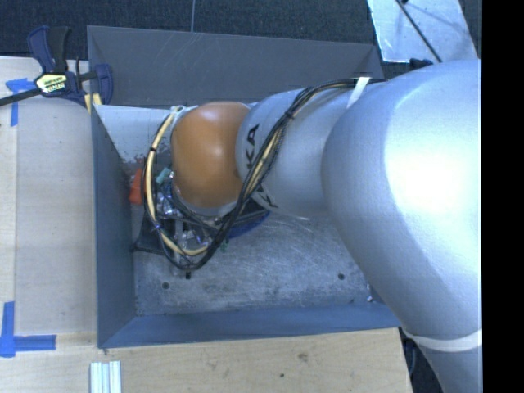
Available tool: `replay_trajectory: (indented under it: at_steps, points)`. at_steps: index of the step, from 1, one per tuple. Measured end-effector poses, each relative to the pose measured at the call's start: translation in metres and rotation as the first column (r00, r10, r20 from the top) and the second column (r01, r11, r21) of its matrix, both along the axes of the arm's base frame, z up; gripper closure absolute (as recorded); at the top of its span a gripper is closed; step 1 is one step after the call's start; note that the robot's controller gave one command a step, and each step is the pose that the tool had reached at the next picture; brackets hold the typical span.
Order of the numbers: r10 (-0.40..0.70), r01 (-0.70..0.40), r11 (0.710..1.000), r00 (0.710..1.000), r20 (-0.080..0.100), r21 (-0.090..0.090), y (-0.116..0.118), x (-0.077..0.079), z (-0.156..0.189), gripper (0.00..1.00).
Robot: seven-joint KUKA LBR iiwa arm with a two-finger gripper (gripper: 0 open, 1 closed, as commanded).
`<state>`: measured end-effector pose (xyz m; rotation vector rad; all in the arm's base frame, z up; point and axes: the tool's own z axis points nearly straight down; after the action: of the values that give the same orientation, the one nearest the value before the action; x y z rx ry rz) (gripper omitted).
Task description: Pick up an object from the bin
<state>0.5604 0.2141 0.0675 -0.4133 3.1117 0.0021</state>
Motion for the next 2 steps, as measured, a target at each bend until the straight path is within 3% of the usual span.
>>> replay_trajectory:
  at_steps: [1, 2]
  points:
    - [0.000, 0.000, 1.000, 1.000, 0.003, 0.000, 0.000, 0.001, 0.001, 1.00]
    - [-0.002, 0.002, 1.000, 1.000, 0.005, 0.002, 0.000, 0.003, 0.062, 1.00]
